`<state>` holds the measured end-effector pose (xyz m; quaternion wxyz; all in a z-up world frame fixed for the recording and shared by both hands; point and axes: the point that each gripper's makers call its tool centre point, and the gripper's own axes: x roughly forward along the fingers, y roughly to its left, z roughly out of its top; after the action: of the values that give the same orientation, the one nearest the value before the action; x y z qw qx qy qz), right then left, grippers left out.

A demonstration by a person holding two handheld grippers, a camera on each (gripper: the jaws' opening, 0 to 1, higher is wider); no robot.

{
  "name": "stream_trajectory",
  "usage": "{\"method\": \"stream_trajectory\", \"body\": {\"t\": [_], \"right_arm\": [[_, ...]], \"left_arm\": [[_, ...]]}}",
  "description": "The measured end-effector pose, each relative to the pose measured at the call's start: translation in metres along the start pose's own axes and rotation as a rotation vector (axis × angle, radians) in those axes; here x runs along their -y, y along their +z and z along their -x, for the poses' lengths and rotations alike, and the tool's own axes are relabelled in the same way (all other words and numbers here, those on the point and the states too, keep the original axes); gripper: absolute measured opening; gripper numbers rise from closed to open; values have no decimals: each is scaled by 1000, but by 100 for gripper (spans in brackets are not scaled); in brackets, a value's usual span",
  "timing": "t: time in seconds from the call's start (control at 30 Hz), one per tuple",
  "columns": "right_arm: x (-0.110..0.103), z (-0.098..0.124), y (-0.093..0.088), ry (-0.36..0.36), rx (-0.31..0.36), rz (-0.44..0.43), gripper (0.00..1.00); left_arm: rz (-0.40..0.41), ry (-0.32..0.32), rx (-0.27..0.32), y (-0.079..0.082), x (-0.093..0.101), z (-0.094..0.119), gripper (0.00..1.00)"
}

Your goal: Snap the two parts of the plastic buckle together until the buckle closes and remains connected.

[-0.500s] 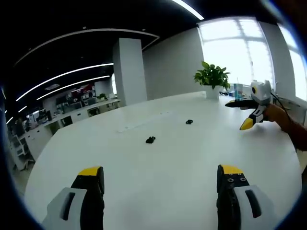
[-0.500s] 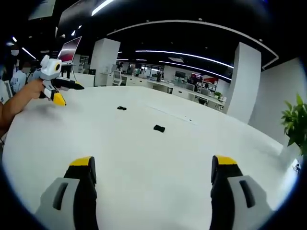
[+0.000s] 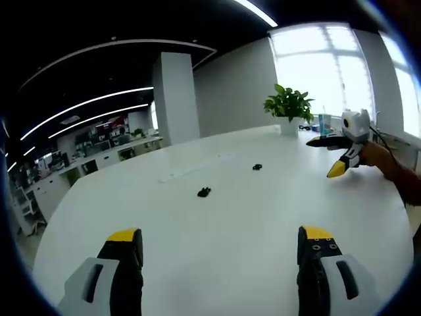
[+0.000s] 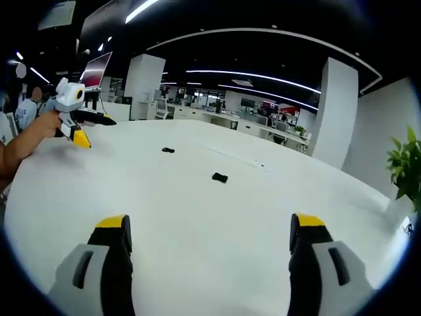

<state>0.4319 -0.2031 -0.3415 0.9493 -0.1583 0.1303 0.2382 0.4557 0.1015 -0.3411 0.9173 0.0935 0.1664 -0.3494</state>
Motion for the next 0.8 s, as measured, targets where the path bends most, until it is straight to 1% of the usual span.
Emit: {"method": "stream_trajectory", "body": {"t": [0.43,0.67,0.73,0.8], "right_arm": [[1,0,2,-7,15,-15,100],[1,0,1,-9,5,-23,100],[1,0,-1,-5,-4,-14,100],[0,0,-4,-3,-26,31,100]], "left_arm": [[-2,-7,0,0,2,0,100],[0,-5,1,0,1,0,100],[-3,-4,1,0,1,0,100],[-2,-5,2,0,2,0,100]]}}
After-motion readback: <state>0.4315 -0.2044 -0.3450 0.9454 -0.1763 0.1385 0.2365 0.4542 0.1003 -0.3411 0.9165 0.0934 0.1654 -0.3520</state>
